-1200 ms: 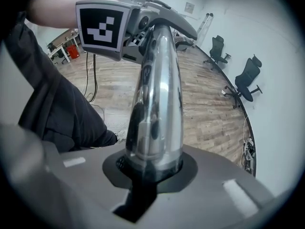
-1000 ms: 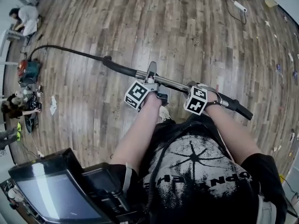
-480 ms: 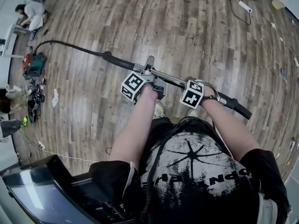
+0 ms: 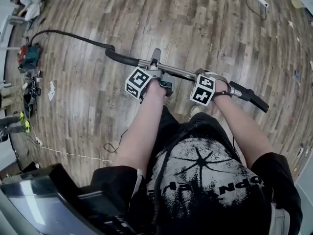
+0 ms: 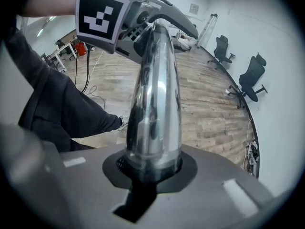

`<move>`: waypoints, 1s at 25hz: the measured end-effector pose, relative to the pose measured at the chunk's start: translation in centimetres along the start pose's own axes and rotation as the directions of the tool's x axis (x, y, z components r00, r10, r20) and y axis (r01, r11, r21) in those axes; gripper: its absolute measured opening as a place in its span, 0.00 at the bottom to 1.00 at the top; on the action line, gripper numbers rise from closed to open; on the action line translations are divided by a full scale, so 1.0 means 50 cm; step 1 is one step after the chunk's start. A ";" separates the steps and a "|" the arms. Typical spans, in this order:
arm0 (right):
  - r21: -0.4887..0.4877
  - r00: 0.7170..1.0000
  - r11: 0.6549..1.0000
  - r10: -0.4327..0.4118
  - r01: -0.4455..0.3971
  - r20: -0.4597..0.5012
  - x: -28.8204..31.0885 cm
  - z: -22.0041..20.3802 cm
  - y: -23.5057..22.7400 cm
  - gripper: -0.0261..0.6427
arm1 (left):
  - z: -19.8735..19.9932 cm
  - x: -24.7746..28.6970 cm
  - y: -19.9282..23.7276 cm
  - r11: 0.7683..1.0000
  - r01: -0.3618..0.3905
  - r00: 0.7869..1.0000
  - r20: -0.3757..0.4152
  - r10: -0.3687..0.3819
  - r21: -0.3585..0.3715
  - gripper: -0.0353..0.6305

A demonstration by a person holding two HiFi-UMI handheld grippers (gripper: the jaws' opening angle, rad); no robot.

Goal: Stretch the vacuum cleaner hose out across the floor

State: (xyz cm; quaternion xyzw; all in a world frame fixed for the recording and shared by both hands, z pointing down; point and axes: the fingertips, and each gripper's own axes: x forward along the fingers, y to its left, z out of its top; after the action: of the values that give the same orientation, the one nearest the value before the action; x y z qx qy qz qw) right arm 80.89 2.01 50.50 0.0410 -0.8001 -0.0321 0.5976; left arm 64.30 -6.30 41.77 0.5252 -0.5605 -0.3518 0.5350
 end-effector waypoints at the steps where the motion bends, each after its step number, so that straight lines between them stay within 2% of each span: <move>1: 0.004 1.000 1.000 0.003 -0.003 -0.012 0.010 -0.001 0.003 0.14 | -0.002 0.004 0.015 1.000 -0.002 1.000 -0.021 0.002 -0.011 0.26; 4: 0.022 0.999 1.000 -0.002 0.003 -0.040 0.035 0.004 0.002 0.14 | -0.004 0.019 0.050 1.000 -0.002 0.994 -0.113 -0.001 -0.024 0.30; 7: 0.086 0.998 0.996 -0.011 0.016 -0.067 0.054 0.001 -0.022 0.14 | -0.013 0.031 0.076 1.000 -0.029 0.977 -0.209 0.031 0.008 0.30; 9: 0.124 0.996 0.992 -0.018 0.029 -0.090 0.068 -0.017 -0.046 0.14 | -0.031 0.039 0.091 0.999 -0.027 0.963 -0.268 0.033 0.027 0.39; 12: 0.142 0.994 0.989 -0.025 0.040 -0.106 0.092 -0.045 -0.082 0.14 | -0.049 0.061 0.103 0.999 -0.006 0.946 -0.323 0.023 0.053 0.37; 15: 0.175 0.993 0.984 0.000 0.021 -0.117 0.118 -0.102 -0.079 0.14 | -0.094 0.057 0.117 0.994 0.003 0.926 -0.376 0.038 0.107 0.28; 16: 0.187 0.993 0.982 0.001 0.022 -0.121 0.127 -0.126 -0.084 0.14 | -0.113 0.058 0.120 0.990 0.019 0.916 -0.400 0.038 0.138 0.20; 17: 0.195 0.992 0.981 -0.001 0.026 -0.124 0.136 -0.148 -0.091 0.14 | -0.130 0.061 0.121 0.984 0.042 0.903 -0.427 0.036 0.172 0.06; 19: 0.197 0.992 0.980 -0.003 0.029 -0.129 0.160 -0.186 -0.099 0.14 | -0.161 0.071 0.132 0.966 0.087 0.876 -0.481 0.043 0.245 0.06; 21: 0.184 0.991 0.983 -0.003 0.028 -0.135 0.194 -0.222 -0.103 0.14 | -0.189 0.091 0.153 0.937 0.132 0.843 -0.534 0.065 0.322 0.06; 23: 0.168 0.990 0.985 -0.001 0.025 -0.139 0.235 -0.266 -0.099 0.14 | -0.227 0.111 0.177 0.889 0.194 0.805 -0.585 0.098 0.415 0.06; 25: 0.164 0.990 0.986 0.004 0.019 -0.138 0.280 -0.315 -0.091 0.14 | -0.271 0.128 0.209 0.818 0.267 0.764 -0.629 0.143 0.510 0.06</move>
State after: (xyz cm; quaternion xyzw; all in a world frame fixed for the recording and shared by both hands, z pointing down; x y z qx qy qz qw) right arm 92.16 -4.01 67.86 0.0957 -0.7565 0.0349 0.6460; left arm 76.01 -8.11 55.65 0.7674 -0.4031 0.0158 0.4983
